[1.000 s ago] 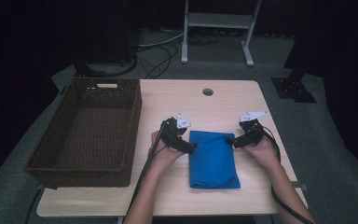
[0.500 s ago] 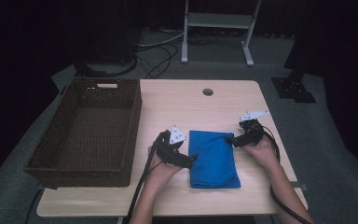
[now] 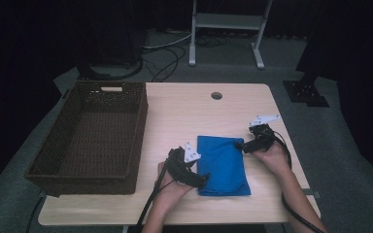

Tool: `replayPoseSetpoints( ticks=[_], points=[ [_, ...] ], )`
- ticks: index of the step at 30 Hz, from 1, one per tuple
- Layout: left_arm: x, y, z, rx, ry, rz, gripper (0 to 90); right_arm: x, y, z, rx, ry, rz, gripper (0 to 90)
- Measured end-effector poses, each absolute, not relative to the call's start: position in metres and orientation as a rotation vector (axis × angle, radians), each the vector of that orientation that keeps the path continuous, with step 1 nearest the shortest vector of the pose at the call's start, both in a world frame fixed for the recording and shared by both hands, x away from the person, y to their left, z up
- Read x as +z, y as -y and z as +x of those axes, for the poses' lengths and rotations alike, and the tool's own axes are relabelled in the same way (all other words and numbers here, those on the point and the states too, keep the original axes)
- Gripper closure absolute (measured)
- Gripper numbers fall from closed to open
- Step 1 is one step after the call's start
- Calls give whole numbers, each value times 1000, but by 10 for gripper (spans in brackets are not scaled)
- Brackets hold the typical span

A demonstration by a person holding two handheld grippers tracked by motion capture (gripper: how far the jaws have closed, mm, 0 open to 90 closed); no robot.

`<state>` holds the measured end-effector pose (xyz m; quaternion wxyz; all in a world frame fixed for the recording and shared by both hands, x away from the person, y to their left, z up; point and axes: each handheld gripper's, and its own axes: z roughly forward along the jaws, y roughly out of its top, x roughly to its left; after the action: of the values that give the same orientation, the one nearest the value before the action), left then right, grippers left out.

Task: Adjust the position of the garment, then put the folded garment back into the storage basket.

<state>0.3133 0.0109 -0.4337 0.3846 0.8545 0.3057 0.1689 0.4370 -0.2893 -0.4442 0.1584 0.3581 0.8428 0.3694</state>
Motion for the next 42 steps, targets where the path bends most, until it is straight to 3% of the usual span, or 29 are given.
replayPoseSetpoints(
  ticks=[4, 21, 42],
  points=[
    [-440, -5, 313, 496, -769, 2261, 0, -444, 288, 437, 1048, -2409, 1014, 0],
    [-441, -28, 336, 524, -879, 2221, 0, -443, 272, 466, 1056, -2462, 1027, 0],
    [-430, -36, 305, 368, -824, 2069, 0, -446, 274, 468, 1086, -2467, 1057, 0]
  ],
)
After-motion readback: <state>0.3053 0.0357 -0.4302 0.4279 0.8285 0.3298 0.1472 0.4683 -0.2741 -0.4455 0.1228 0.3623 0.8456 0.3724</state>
